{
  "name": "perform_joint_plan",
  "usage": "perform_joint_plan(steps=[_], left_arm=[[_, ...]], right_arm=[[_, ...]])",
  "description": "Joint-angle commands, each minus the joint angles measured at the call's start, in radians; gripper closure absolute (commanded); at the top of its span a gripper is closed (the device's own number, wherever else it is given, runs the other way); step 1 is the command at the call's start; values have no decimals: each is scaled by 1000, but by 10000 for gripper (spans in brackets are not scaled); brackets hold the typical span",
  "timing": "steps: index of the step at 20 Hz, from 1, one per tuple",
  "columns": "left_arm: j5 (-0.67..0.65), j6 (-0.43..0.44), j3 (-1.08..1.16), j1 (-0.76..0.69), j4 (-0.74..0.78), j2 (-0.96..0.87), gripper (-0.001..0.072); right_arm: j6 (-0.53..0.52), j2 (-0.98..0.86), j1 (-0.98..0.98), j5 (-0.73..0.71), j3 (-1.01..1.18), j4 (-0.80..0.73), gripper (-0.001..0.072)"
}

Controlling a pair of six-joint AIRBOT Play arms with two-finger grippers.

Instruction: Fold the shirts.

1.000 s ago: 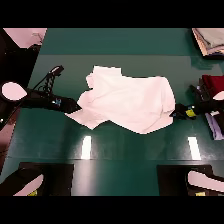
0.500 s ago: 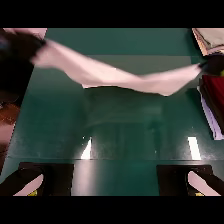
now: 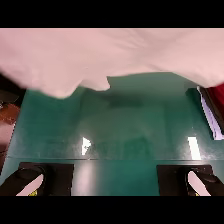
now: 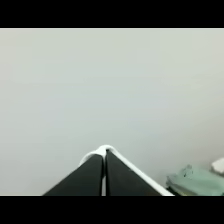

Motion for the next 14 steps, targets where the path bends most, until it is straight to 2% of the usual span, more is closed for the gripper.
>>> perform_joint_plan(steps=[1,5,7,11,14], left_arm=[[121,30,44,0,-101,29,683],[80,49,45,0,-21,-32,683],[6,3,13,0,67,-113,683],[-29,-20,-314,0,133,-256,682],[-89,-19,-441,0,133,-450,681]], right_arm=[[32,-17,0,72,122,-4,697],[135,-169,1,258,208,-2,697],[186,-241,2,309,142,0,697],[233,-405,12,408,-33,0,697],[233,-529,21,400,-155,0,697]])
